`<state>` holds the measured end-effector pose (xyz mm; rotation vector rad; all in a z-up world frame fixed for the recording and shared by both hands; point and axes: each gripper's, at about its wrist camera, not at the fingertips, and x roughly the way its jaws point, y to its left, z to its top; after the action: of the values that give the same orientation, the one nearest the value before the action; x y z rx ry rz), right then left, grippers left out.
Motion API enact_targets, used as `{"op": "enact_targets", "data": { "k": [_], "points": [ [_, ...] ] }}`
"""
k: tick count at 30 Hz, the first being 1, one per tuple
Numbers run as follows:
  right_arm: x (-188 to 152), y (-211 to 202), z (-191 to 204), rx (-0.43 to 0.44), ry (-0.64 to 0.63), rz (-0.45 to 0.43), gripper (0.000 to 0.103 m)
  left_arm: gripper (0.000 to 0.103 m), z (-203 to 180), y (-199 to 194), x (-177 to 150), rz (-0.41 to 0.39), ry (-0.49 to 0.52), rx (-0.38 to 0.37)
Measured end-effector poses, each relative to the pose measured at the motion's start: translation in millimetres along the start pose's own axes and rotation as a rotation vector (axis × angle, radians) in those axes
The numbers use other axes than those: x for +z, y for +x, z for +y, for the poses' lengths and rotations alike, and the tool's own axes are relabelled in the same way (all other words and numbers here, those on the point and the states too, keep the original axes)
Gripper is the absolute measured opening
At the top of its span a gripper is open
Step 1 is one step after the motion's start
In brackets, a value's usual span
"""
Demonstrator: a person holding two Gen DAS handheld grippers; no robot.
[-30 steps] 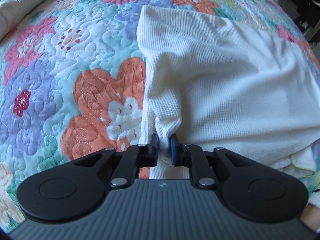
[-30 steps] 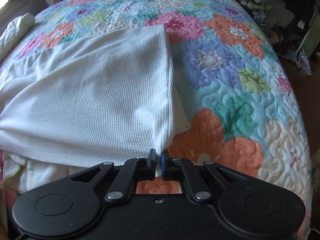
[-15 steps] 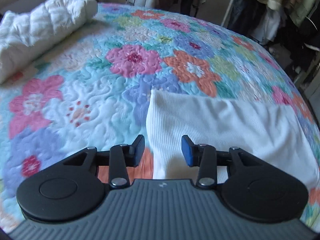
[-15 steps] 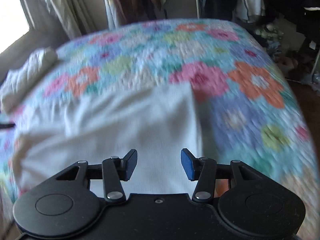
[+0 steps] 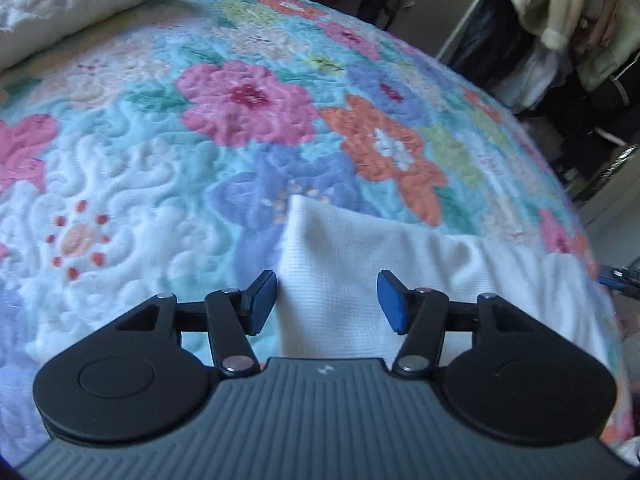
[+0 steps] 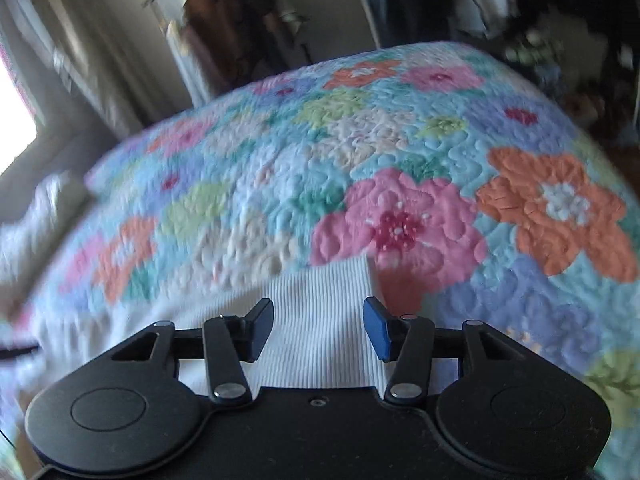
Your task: Fold clothes
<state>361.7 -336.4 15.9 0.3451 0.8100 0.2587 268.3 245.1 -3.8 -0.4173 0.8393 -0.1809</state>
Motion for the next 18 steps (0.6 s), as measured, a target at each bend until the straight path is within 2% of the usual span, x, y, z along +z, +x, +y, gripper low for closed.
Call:
{"op": "enact_targets", "data": {
  "k": [1, 2, 3, 6, 9, 12, 13, 15, 16, 17, 18],
  "points": [
    [1, 5, -6, 0.023, 0.022, -0.002, 0.058, 0.034, -3, 0, 0, -0.006, 0.014, -0.012],
    [0, 11, -11, 0.029, 0.037, 0.004, 0.058, 0.01, -8, 1, 1, -0.013, 0.037, -0.007],
    [-4, 17, -15, 0.025, 0.048, 0.015, 0.058, 0.007, -12, 1, 1, -0.014, 0.059, 0.011],
    [-10, 33, -21, 0.055, 0.072, 0.059, 0.058, 0.007, -19, 1, 1, -0.028, 0.086, 0.038],
    [-11, 41, -15, 0.06, 0.013, 0.084, 0.058, 0.008, -18, 3, 3, -0.026, 0.08, 0.023],
    [-8, 49, -11, 0.054, -0.037, 0.095, 0.056, 0.031, -13, 15, 8, -0.002, 0.046, 0.005],
    [-7, 52, -12, 0.054, -0.037, 0.093, 0.056, 0.044, -12, 22, 10, 0.009, 0.035, 0.006],
    [-4, 58, -16, 0.057, -0.017, 0.084, 0.056, 0.045, -9, 34, 13, 0.019, 0.028, 0.009],
    [-2, 60, -19, 0.06, -0.002, 0.081, 0.055, 0.042, -10, 39, 15, 0.011, 0.035, 0.014],
    [-1, 61, -19, 0.054, -0.01, 0.074, 0.049, 0.025, -11, 42, 16, -0.008, 0.046, 0.027],
    [-1, 61, -18, 0.045, -0.022, 0.065, 0.005, 0.003, -13, 42, 16, -0.041, 0.06, 0.047]
  ]
}}
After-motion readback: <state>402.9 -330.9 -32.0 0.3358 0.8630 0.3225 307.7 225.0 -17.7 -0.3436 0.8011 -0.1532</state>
